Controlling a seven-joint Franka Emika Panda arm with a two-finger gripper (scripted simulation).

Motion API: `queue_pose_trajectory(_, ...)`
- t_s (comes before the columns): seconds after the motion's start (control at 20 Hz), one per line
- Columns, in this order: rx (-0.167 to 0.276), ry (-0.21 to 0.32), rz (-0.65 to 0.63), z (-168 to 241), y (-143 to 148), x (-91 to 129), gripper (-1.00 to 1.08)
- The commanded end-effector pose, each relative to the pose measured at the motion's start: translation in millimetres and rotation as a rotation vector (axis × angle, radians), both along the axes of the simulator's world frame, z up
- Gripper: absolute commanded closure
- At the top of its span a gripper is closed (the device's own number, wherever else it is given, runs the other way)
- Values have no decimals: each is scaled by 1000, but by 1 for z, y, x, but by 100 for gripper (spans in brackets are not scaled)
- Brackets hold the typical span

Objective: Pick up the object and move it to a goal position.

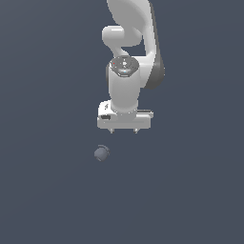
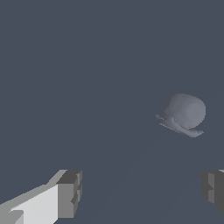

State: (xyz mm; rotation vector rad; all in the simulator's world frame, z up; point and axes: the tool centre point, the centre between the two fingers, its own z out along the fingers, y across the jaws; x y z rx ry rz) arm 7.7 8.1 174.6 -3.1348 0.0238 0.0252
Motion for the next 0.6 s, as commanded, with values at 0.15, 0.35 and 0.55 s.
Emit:
queue_pose_trajectory(0.15, 2, -1, -85, -16, -19, 10, -92)
queue_pose_trajectory(0.35, 2, -4, -189, -35, -44, 20, -92)
queue_pose_trajectory(0.55, -2, -8, -304, -58, -72, 30, -92)
